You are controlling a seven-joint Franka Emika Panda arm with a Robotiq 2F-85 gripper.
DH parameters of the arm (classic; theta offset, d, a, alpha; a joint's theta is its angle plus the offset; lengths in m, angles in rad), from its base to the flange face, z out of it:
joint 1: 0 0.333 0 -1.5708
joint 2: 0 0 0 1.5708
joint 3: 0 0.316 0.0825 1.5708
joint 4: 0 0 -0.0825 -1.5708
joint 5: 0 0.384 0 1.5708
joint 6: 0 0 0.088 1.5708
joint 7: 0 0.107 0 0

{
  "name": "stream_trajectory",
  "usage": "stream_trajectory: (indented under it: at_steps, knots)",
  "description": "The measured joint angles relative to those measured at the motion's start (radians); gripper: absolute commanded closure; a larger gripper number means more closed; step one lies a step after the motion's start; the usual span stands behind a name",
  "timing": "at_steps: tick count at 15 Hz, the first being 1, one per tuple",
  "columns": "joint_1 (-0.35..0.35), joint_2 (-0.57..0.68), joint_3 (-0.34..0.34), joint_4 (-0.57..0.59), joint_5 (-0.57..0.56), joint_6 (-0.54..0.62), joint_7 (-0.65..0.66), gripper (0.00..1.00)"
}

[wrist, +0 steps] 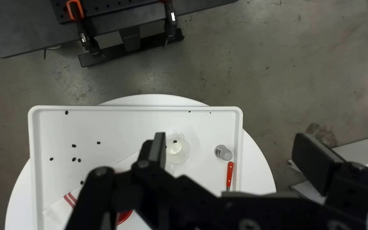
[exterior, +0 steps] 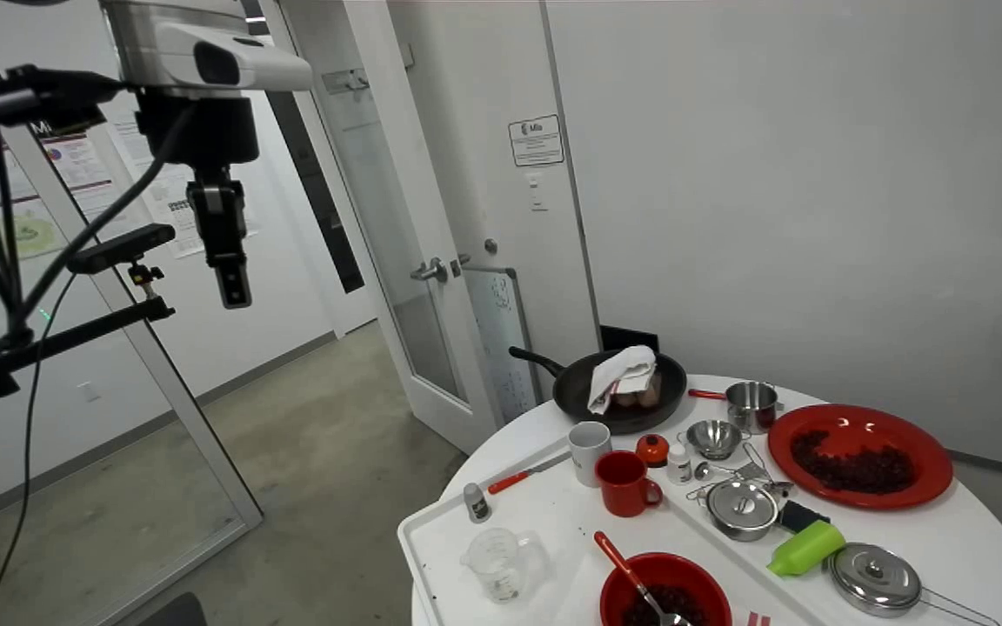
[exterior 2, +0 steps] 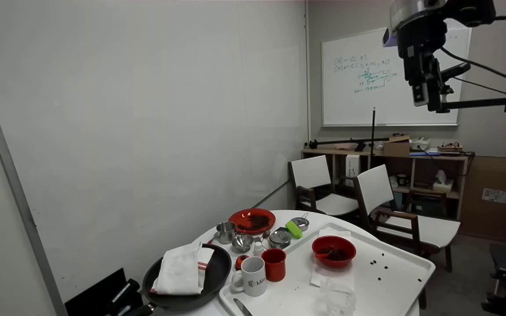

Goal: Move the spoon from the red bowl to the mug

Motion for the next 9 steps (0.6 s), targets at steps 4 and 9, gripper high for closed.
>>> stream_trajectory:
  at_steps: [4,9]
  knots:
    - [0.0,0.046,0.016,-0.008,-0.006,0.033,0.0,0.0]
    - [-0.001,0.161,0.043,-0.046,-0.024,0.278,0.036,0.0]
